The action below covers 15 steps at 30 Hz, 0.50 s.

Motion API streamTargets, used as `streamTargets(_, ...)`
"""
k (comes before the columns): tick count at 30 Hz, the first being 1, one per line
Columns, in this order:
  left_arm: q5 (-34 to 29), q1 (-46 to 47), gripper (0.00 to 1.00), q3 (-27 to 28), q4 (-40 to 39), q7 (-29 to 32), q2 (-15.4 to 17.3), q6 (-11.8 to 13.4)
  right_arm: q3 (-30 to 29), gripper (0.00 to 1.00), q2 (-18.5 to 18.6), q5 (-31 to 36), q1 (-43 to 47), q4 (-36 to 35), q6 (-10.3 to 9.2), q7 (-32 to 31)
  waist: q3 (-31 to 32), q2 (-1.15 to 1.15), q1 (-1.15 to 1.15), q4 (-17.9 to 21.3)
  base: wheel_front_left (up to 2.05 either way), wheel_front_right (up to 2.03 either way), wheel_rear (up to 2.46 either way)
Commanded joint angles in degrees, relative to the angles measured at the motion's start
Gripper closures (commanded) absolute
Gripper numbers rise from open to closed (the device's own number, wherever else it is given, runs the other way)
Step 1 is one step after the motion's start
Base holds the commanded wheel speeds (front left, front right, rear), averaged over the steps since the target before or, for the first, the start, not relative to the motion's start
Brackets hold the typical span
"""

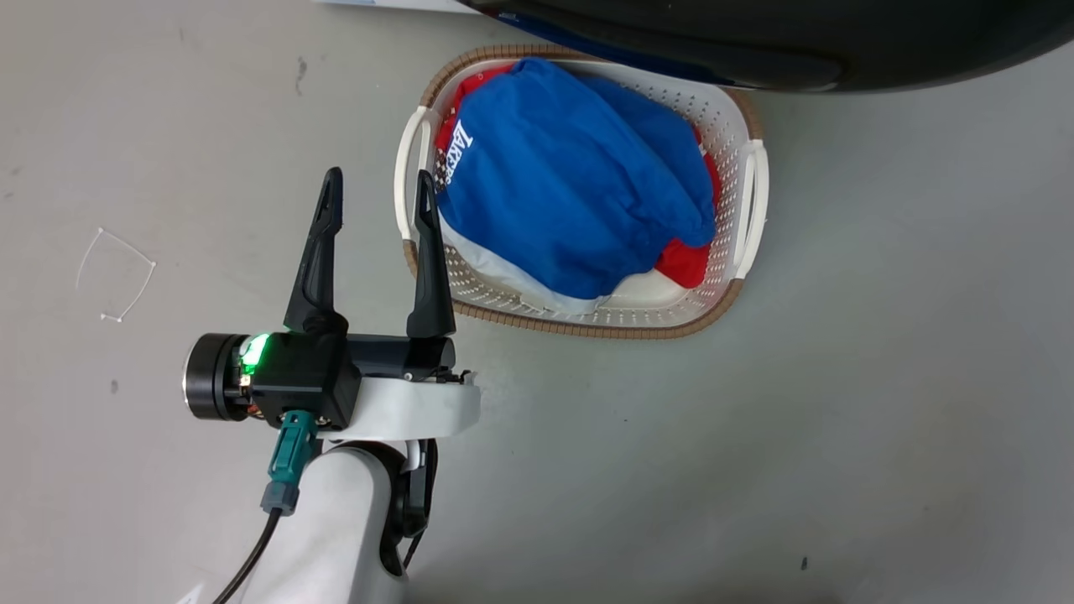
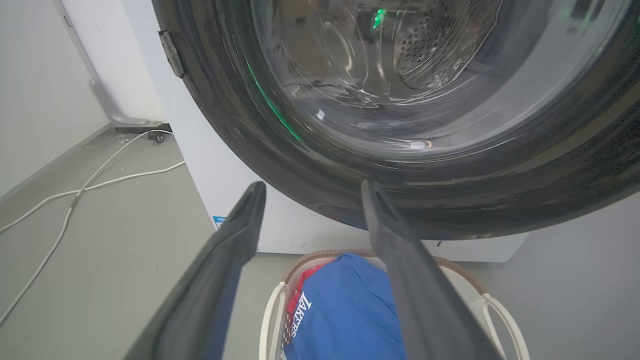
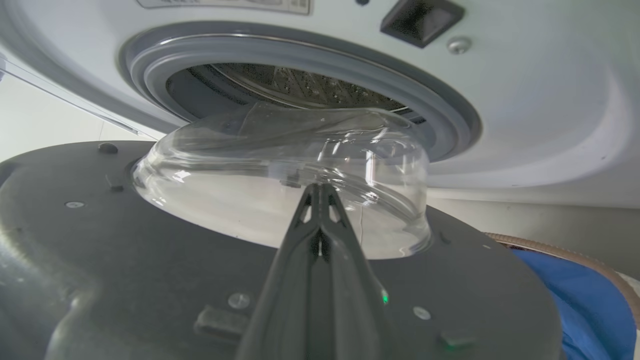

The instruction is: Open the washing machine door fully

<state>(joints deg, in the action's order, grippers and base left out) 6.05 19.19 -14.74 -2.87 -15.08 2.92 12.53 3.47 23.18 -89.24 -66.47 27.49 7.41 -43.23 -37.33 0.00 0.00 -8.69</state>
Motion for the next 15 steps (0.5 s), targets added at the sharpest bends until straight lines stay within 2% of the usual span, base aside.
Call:
streamTargets(1, -0.2, -0.3, 0.00, 0.2, 0.1, -0.1, -0.1, -0.4, 0.6, 1.00, -0.2, -0.1, 1.9, -1.1, 0.15, -0.7, 0.8, 0.00, 0.00, 0.4, 0.00, 0.00, 0.00)
streamTargets(15, -1.2, -3.4, 0.00, 2.5, 1.5, -0.1, -0.1, -1.7, 3.0, 1.00, -1.5, -1.3, 13.3, -8.1, 0.15, -4.4, 6.7, 0.00, 0.00, 2.6, 0.00, 0.00, 0.00)
